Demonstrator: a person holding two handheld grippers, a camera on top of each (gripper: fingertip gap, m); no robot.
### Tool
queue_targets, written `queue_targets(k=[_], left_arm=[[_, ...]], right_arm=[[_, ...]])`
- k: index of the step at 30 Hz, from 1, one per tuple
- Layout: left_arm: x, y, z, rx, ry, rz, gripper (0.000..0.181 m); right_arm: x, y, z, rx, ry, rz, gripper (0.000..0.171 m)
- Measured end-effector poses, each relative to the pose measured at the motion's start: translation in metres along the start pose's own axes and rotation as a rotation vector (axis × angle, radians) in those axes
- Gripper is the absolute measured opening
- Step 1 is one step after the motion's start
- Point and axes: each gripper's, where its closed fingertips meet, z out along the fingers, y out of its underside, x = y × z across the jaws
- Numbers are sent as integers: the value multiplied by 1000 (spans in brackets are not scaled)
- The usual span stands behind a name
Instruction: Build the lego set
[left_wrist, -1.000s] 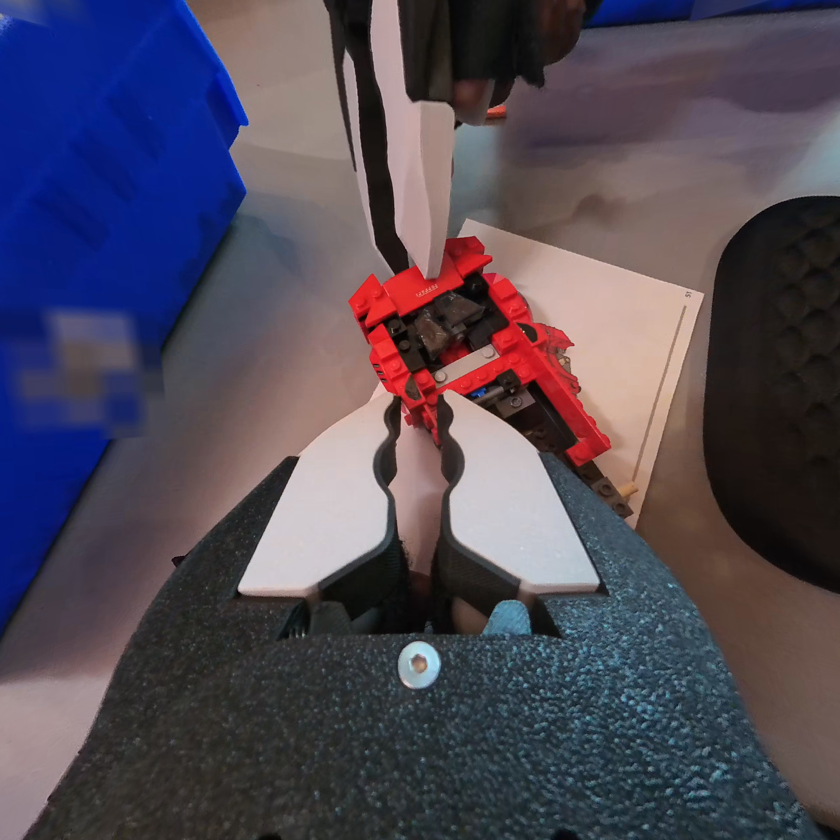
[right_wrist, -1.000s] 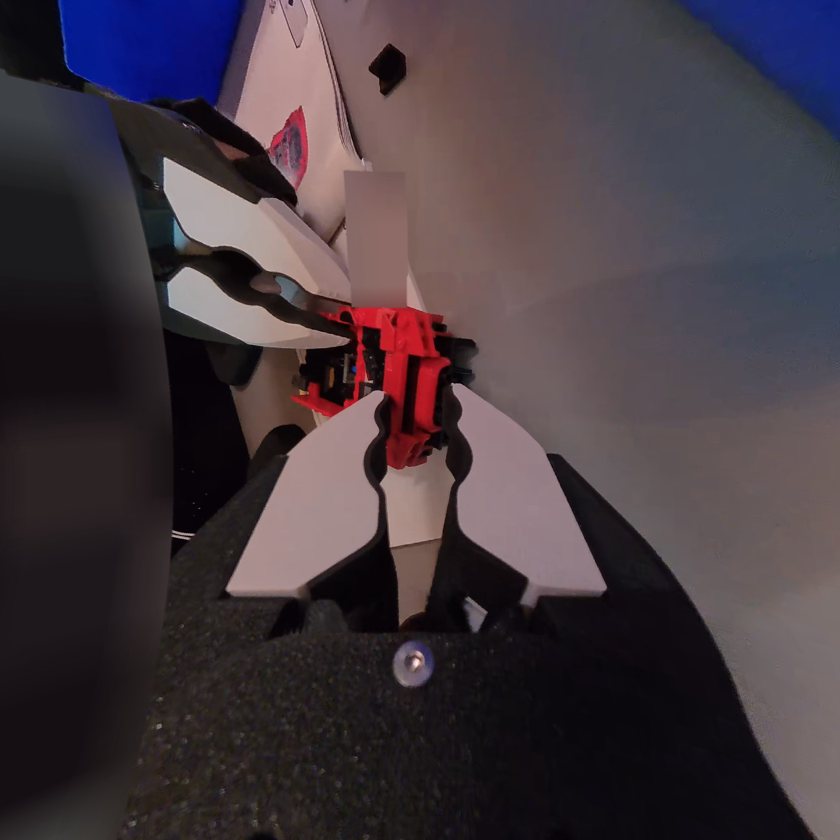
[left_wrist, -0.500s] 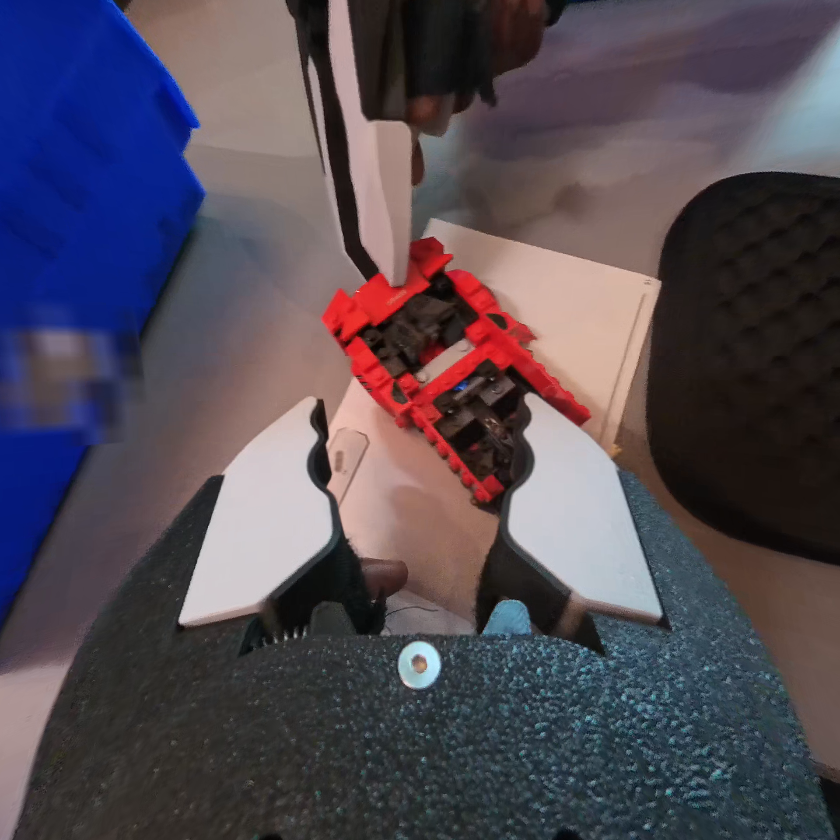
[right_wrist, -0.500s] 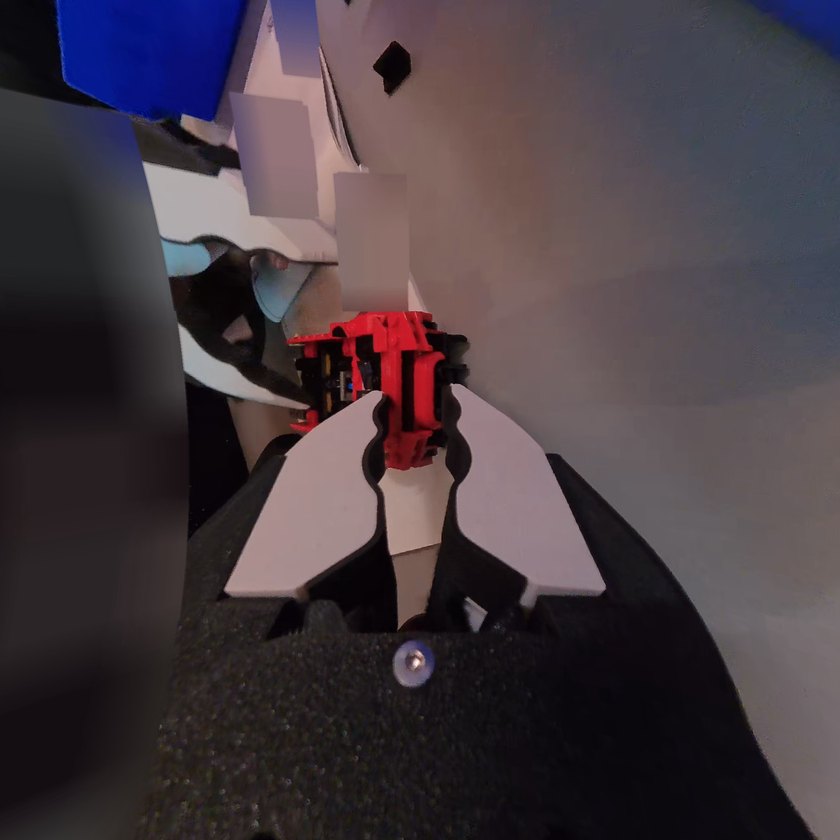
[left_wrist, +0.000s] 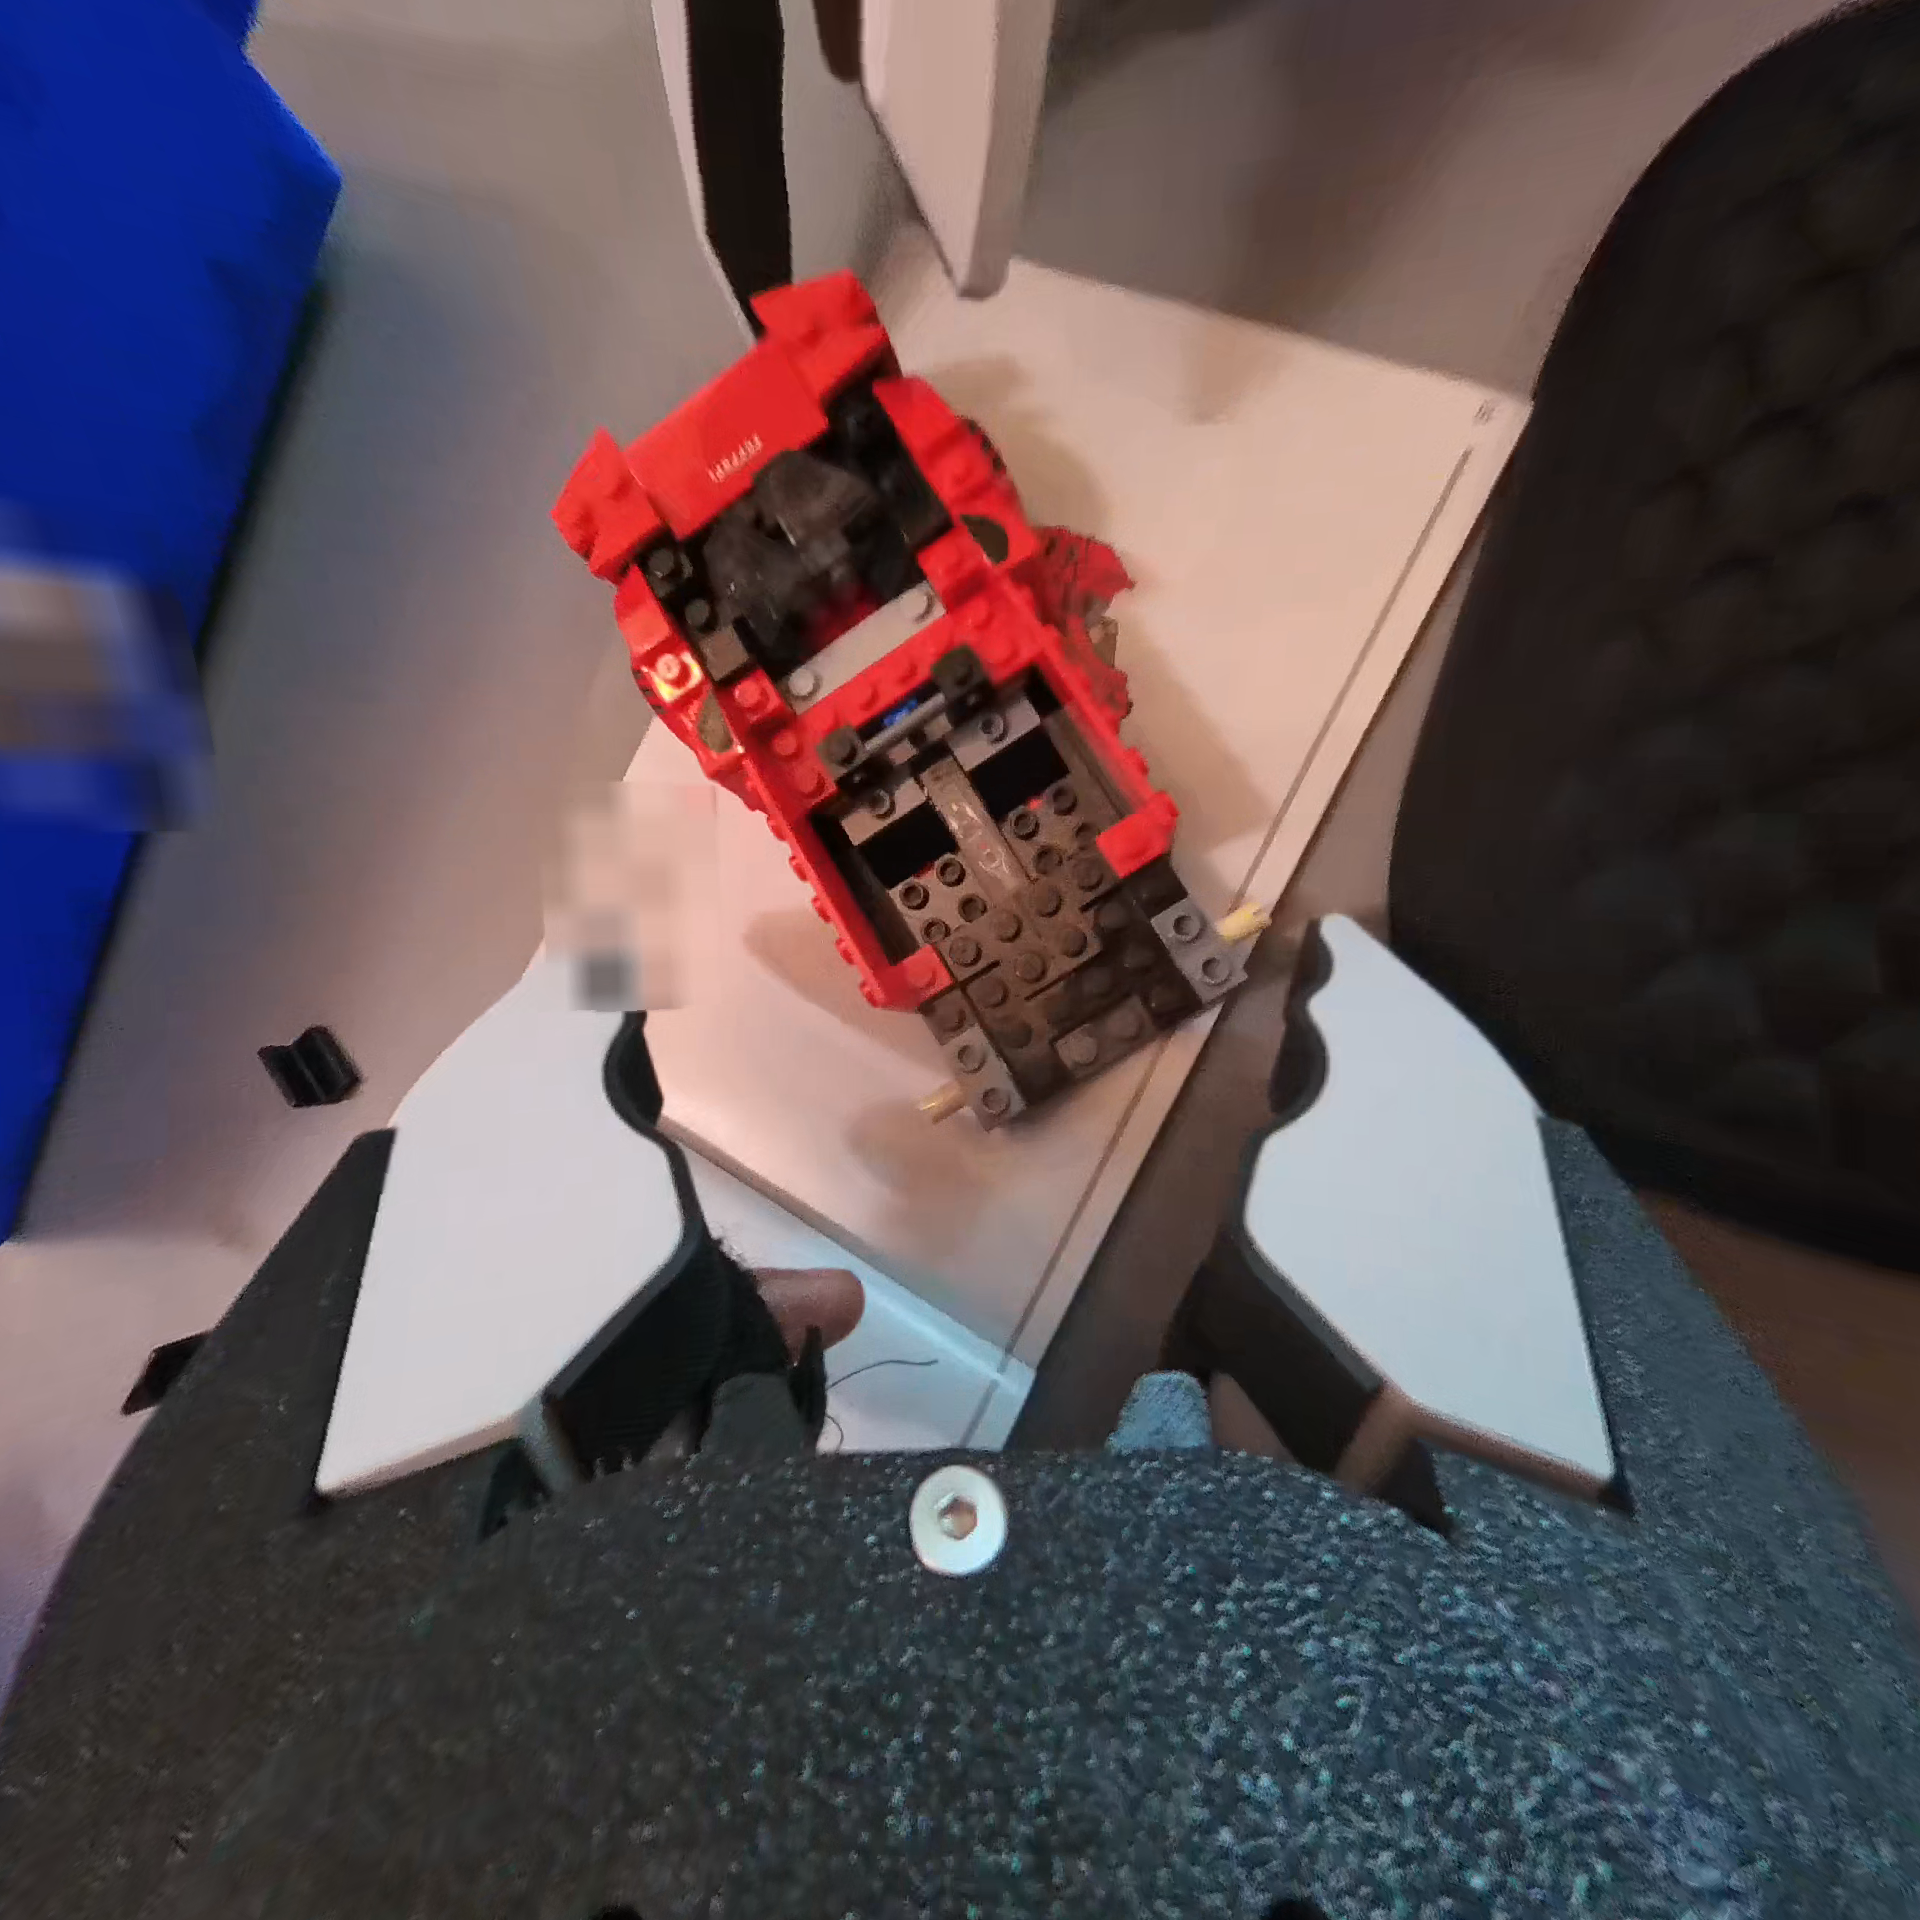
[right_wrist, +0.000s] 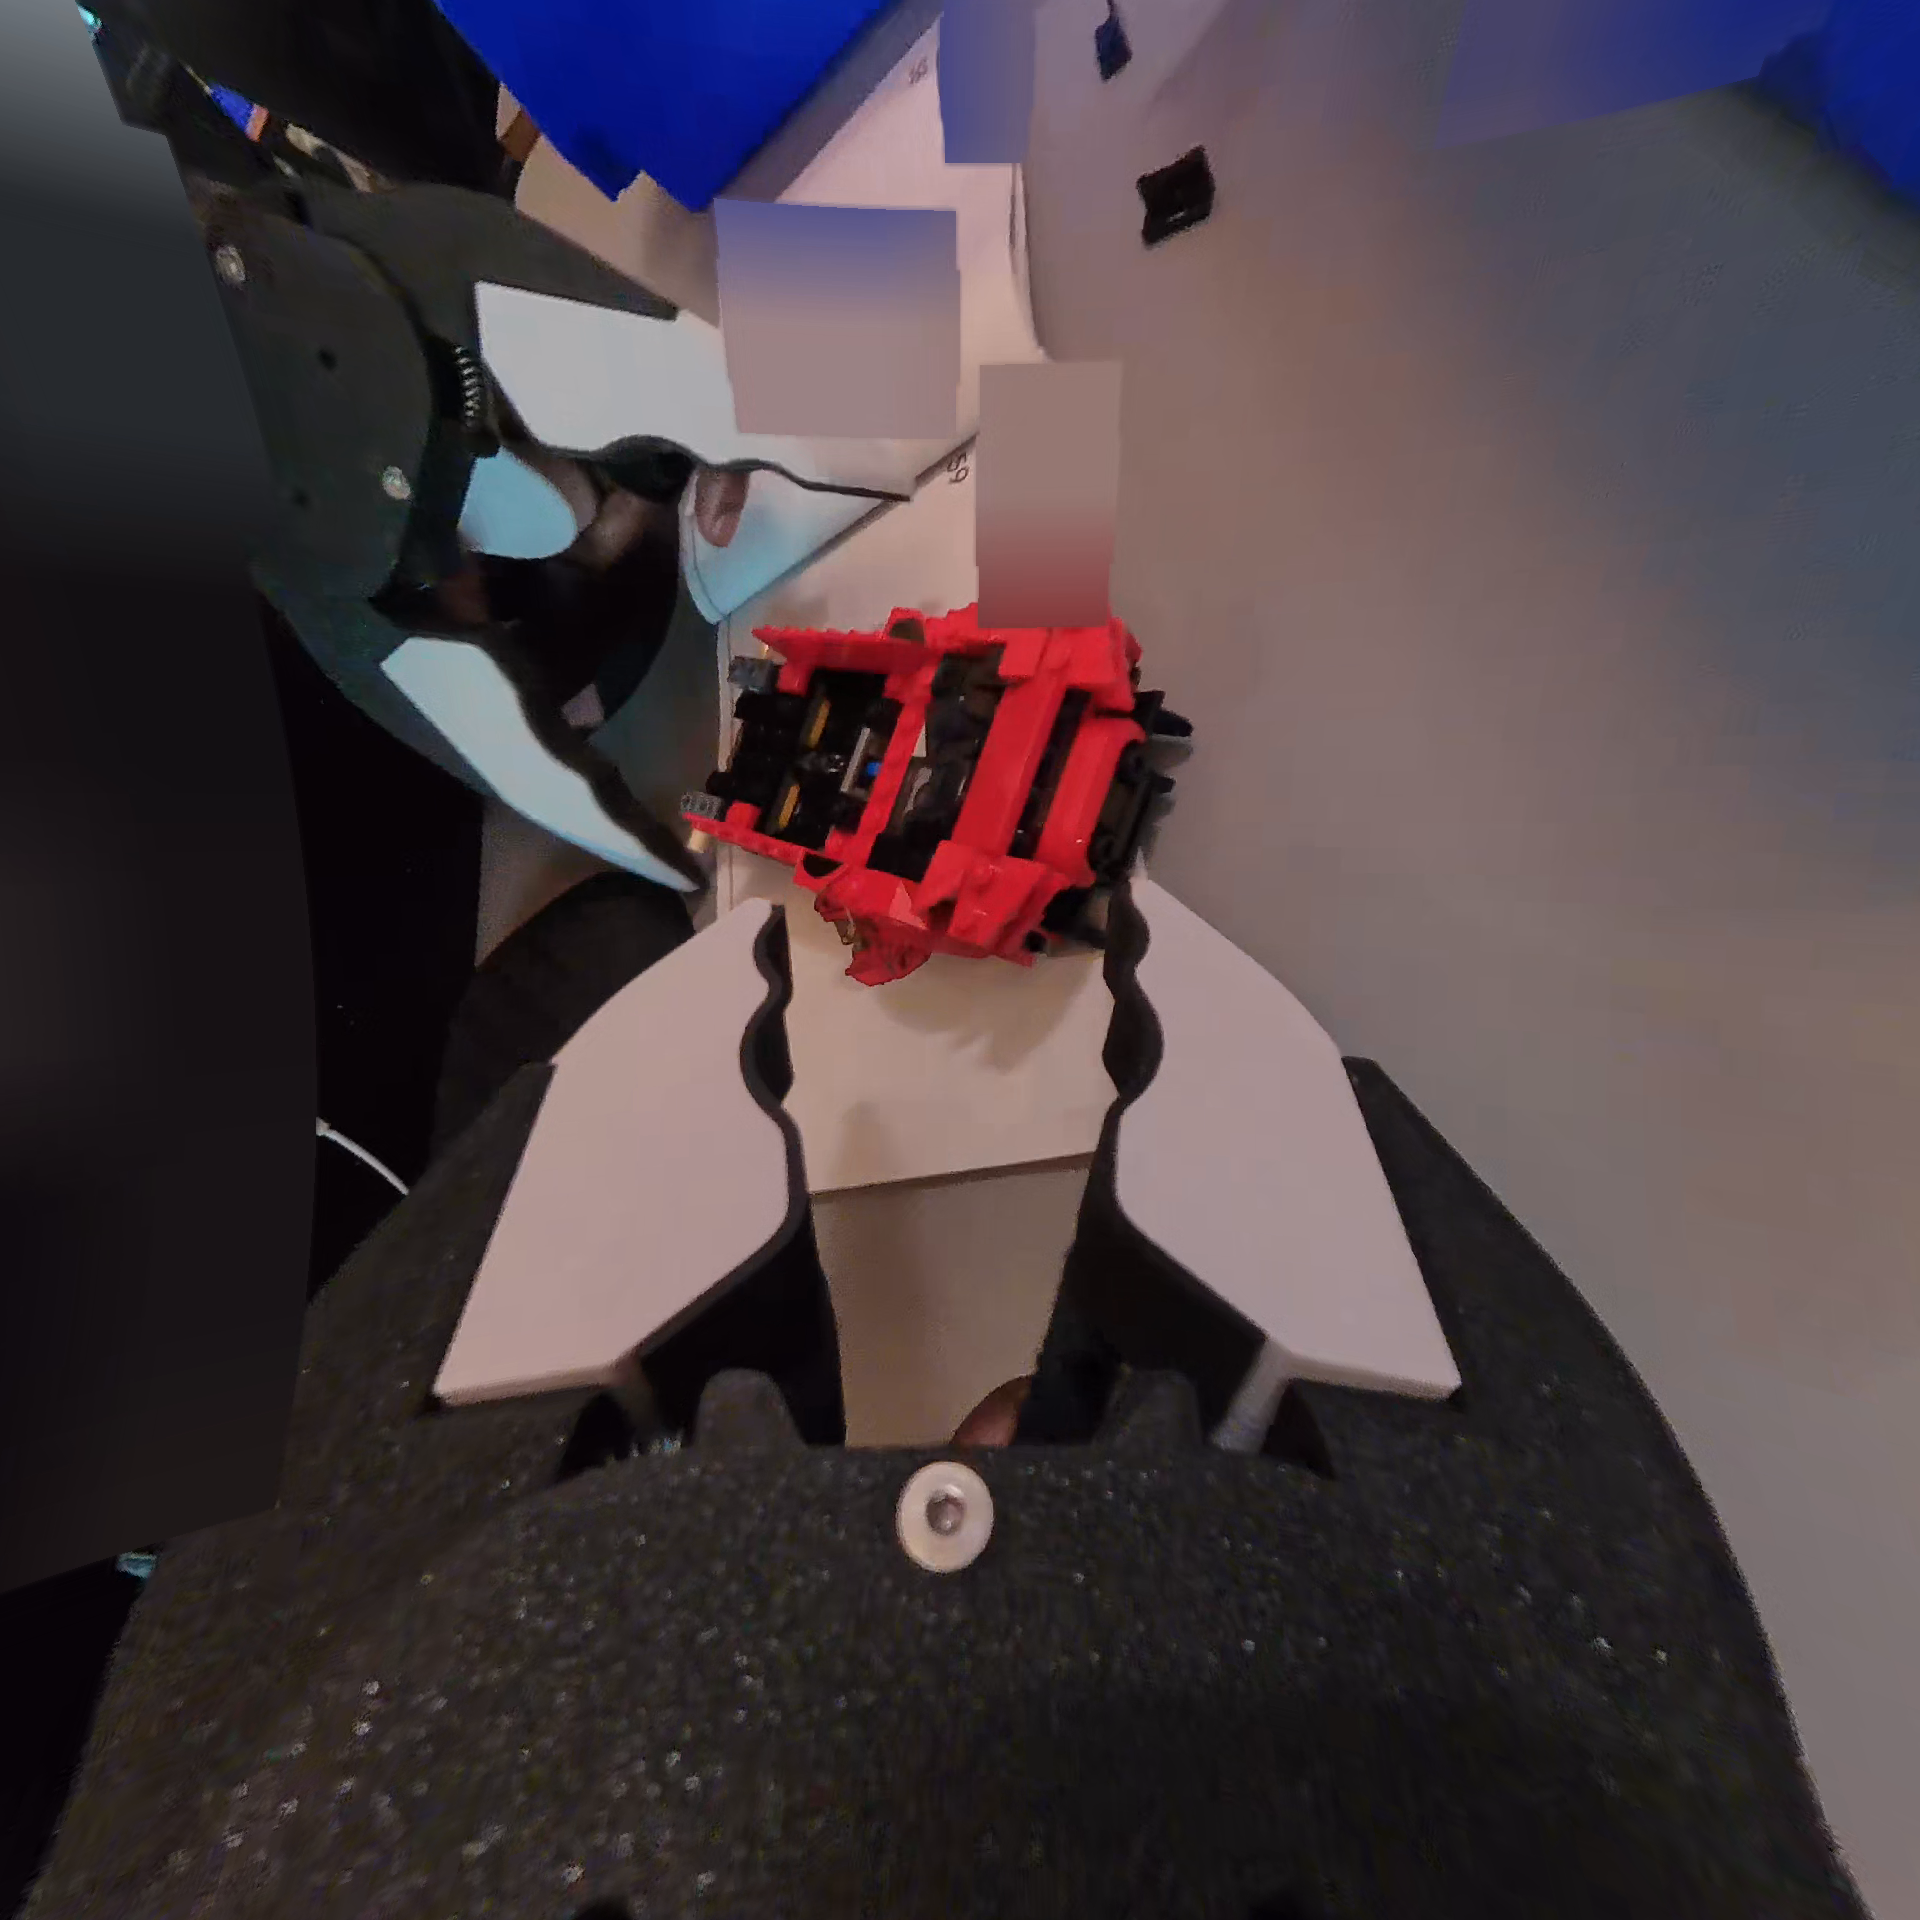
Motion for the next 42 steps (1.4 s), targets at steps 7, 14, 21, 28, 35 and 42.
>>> queue_targets(k=[7, 14, 21, 28, 35, 42], left_arm=[[-16, 10, -7, -77, 63, 71, 104], [-35, 8, -26, -70, 114, 84, 86], [-25, -17, 3, -59, 131, 15, 105], [-36, -7, 17, -169, 161, 152, 90], [-38, -3, 11, -171, 258, 383, 79], [-31, -7, 10, -105, 277, 480, 68]], right_arm=[[-24, 14, 5, 16, -1, -4, 57], [-38, 34, 10, -24, 72, -75, 57], [-11, 8, 7, 89, 156, -184, 66], [-31, 20, 24, 38, 126, -206, 66], [-55, 40, 37, -37, 90, -237, 63], [-34, 20, 17, 81, 238, -298, 44]])
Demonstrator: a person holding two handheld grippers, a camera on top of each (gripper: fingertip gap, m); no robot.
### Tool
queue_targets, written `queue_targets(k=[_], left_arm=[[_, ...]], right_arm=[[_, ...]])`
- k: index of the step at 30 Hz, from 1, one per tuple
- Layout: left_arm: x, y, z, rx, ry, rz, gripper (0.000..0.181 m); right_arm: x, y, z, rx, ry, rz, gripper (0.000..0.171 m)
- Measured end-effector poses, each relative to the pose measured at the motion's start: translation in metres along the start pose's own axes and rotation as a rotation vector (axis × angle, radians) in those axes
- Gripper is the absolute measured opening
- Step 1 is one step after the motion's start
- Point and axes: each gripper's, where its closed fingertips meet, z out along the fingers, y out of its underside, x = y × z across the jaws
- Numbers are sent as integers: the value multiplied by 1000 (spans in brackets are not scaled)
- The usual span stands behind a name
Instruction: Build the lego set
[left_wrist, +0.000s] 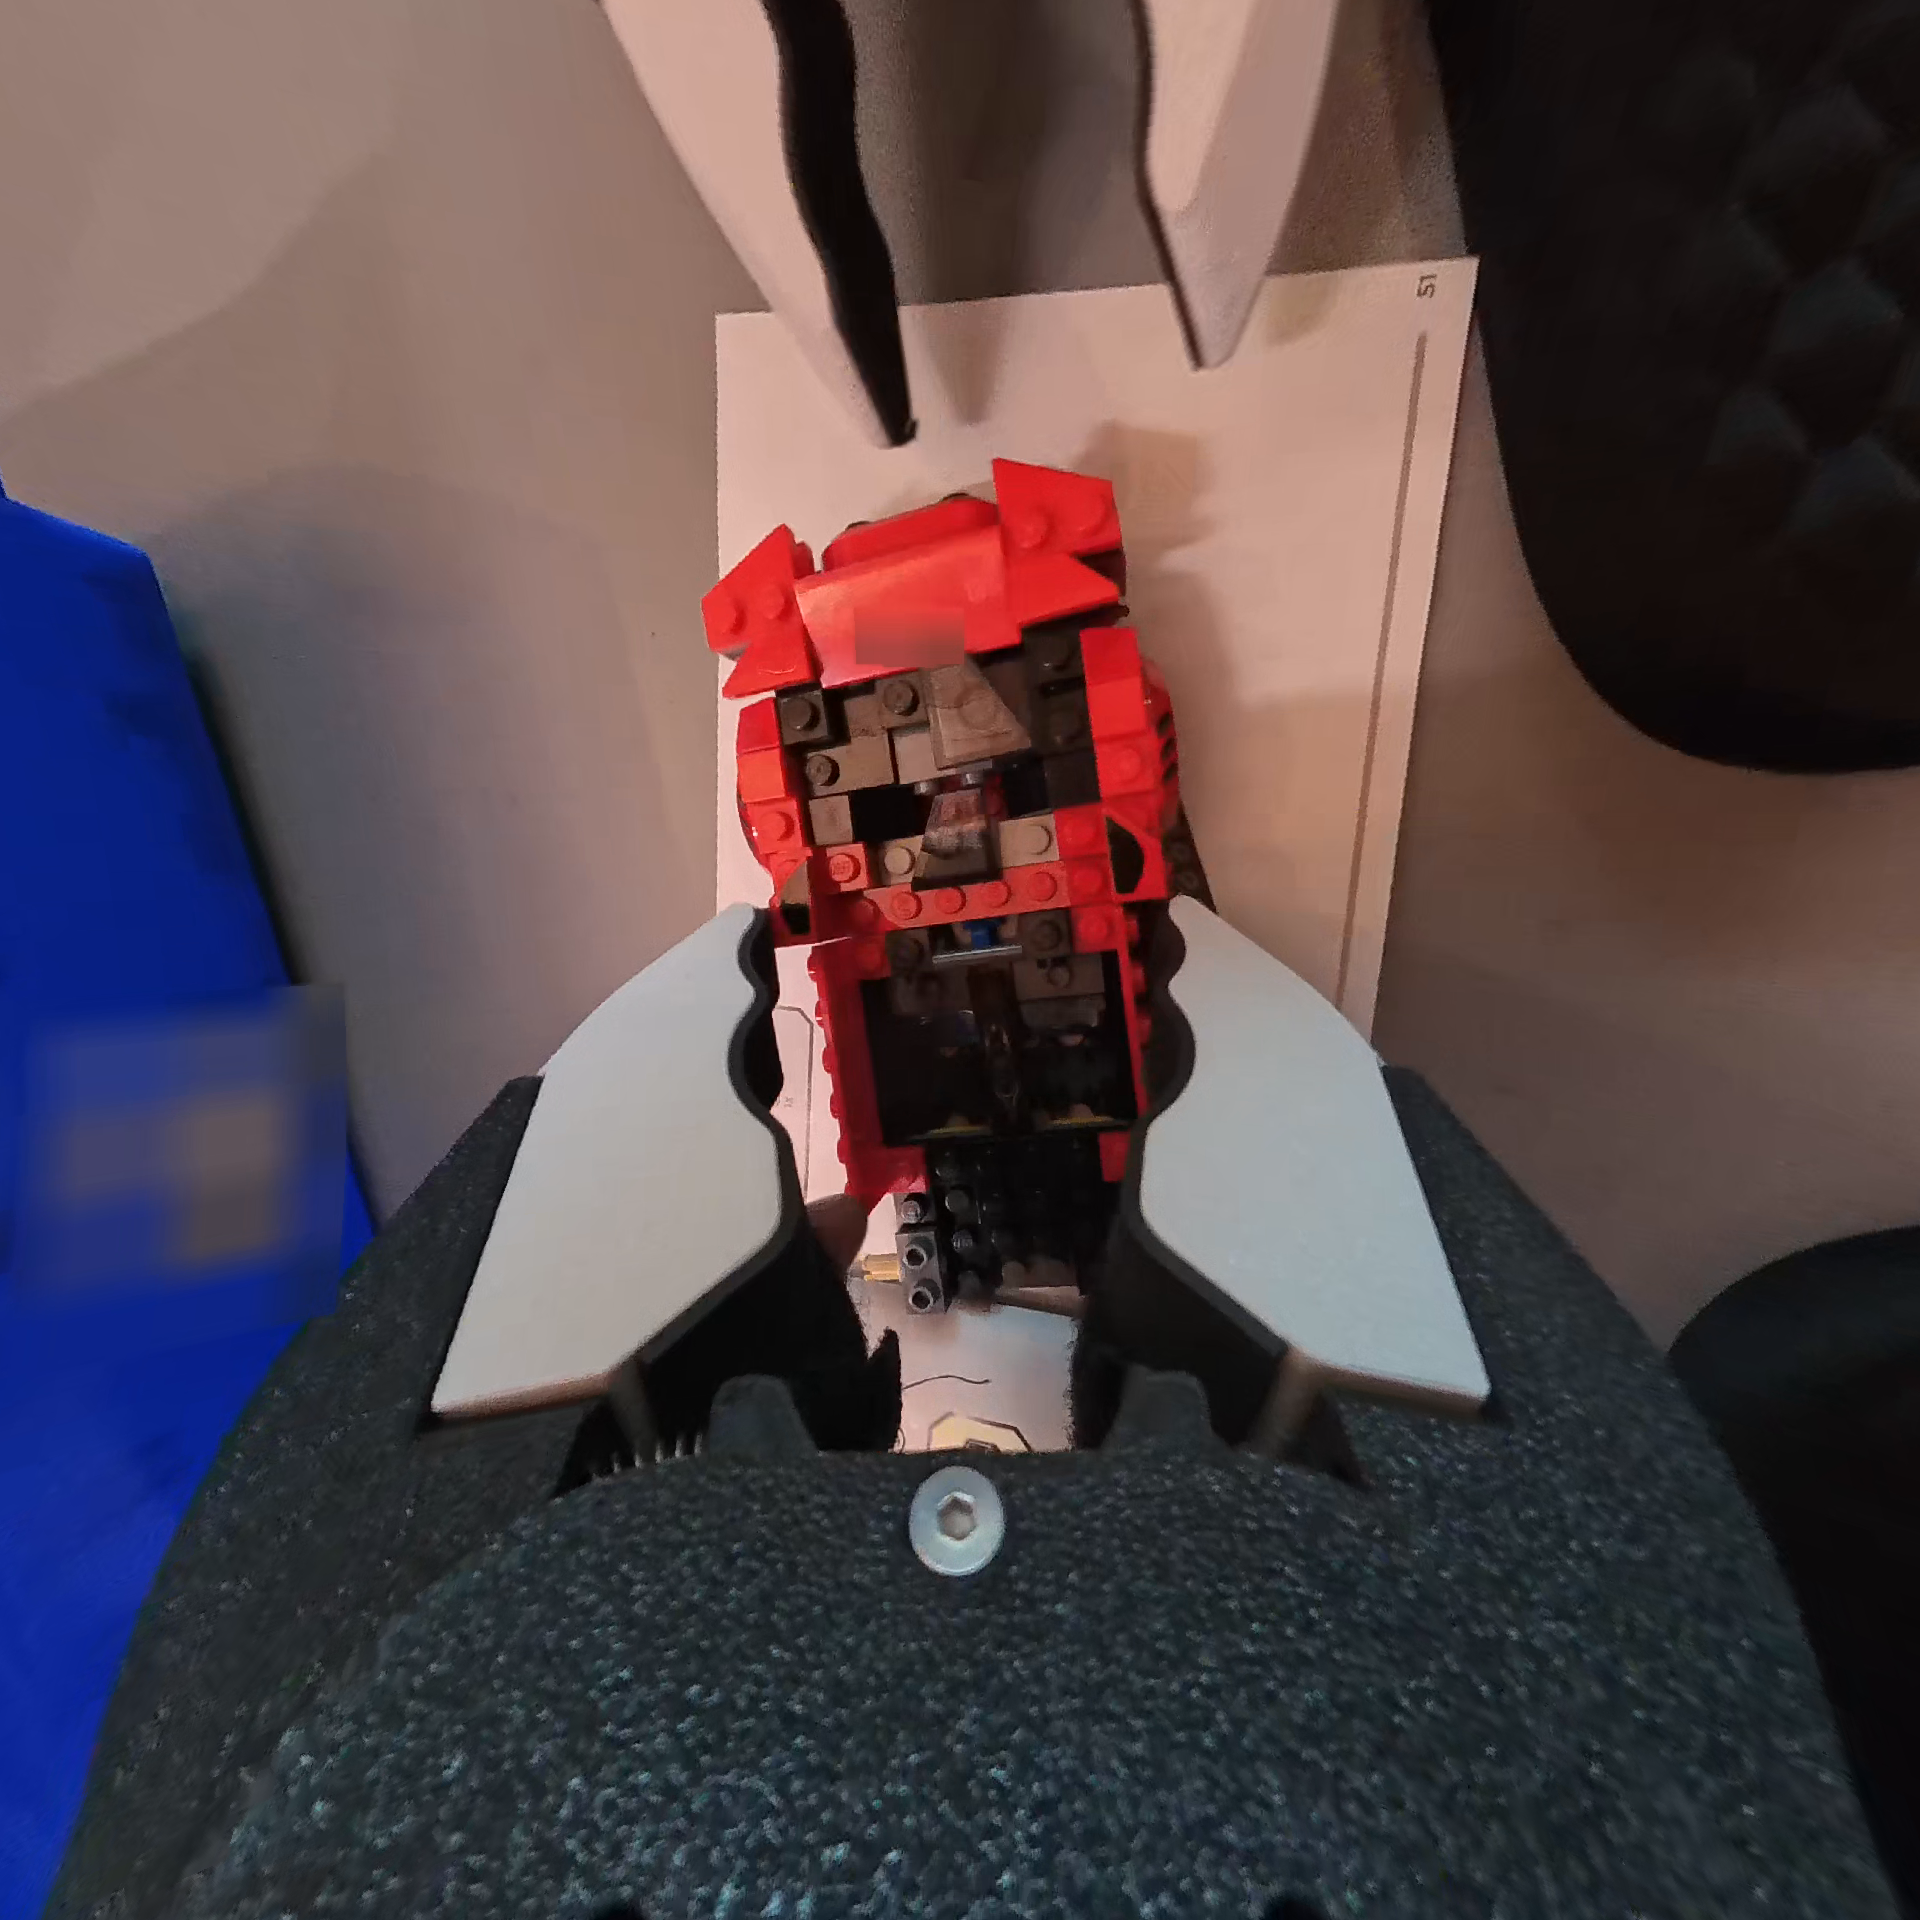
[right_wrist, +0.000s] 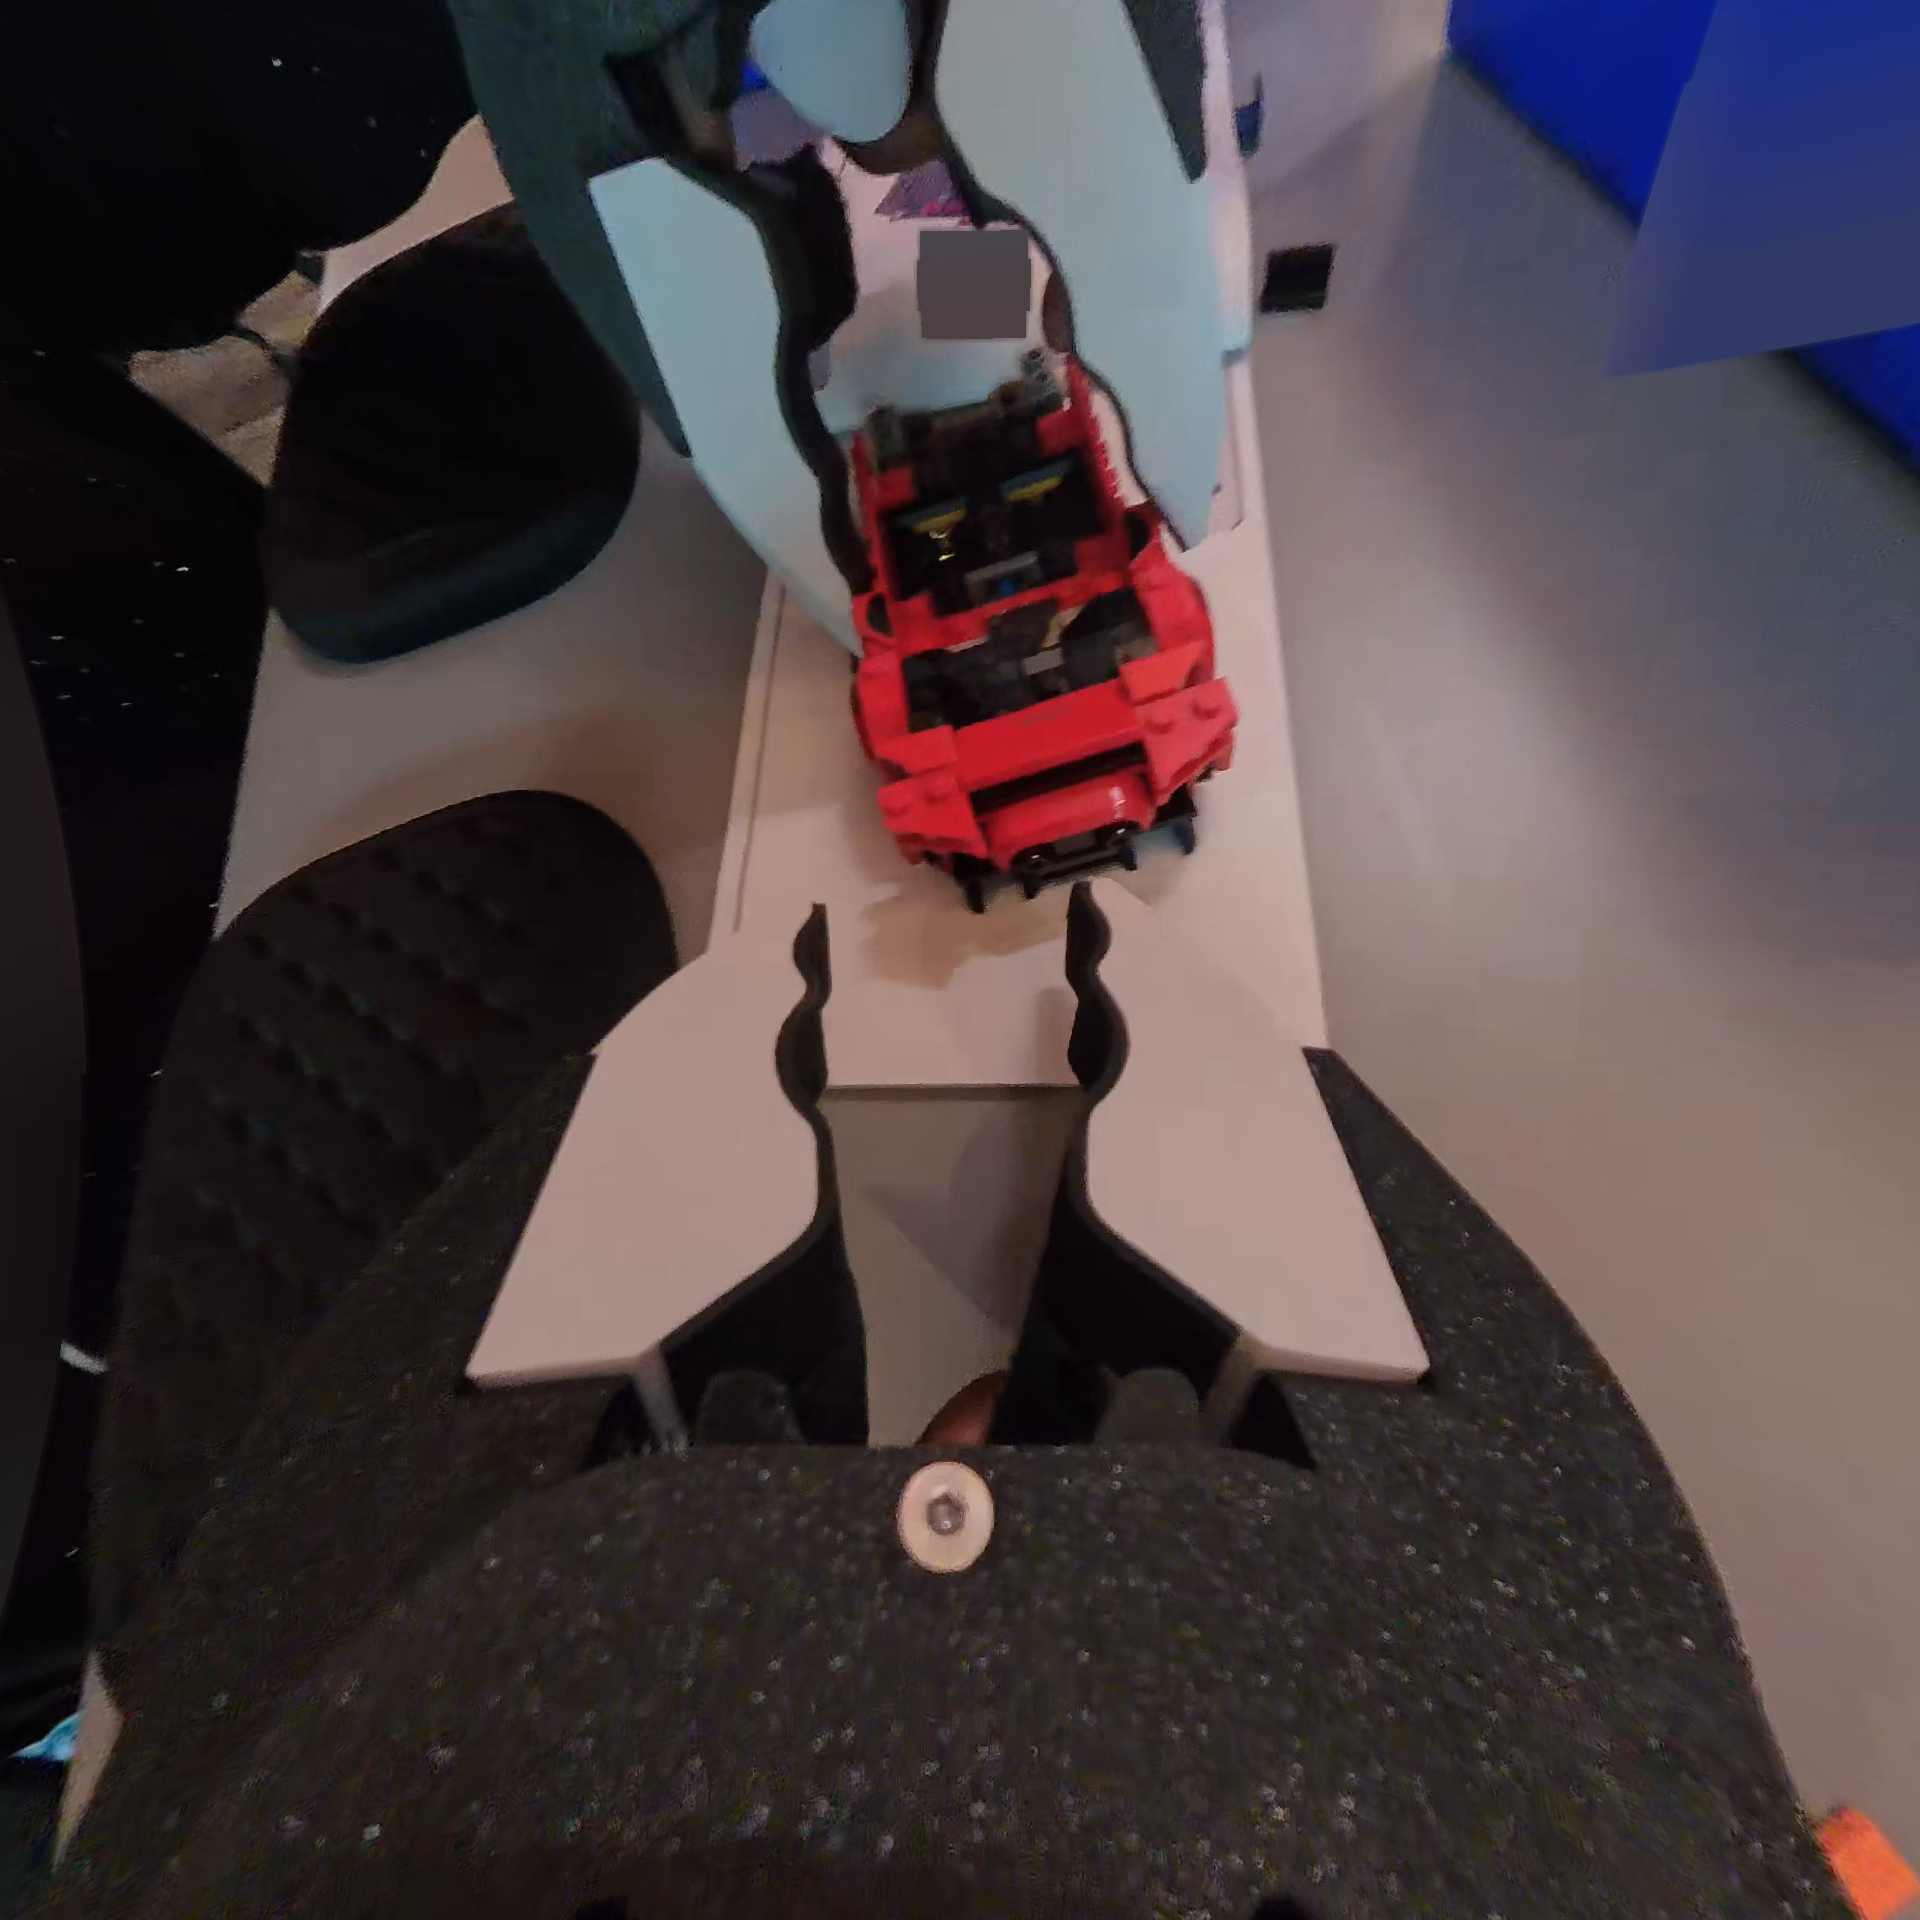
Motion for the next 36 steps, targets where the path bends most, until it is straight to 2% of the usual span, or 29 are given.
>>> queue_targets(k=[2, 7, 9, 17, 23, 28, 36], left_arm=[[0, 0, 0, 11, 0, 5, 68], [0, -1, 0, 33, -8, 8, 68], [0, -1, 0, 49, -11, 2, 68], [-1, -3, -2, 132, -26, -3, 68], [-4, -14, -11, 196, -52, -37, 79], [3, -14, -2, 186, -31, -53, 83], [5, -15, 5, 204, -38, -44, 75]], right_arm=[[2, 1, 3, -11, 9, 9, 46], [8, 2, 20, -54, 35, -28, 76], [14, -1, 24, -60, 53, -67, 81], [22, -8, 31, -105, 63, -199, 74], [17, -11, 22, -111, 87, -171, 73], [16, -11, 21, -112, 101, -144, 73], [15, 4, 23, -154, 102, -135, 73]])
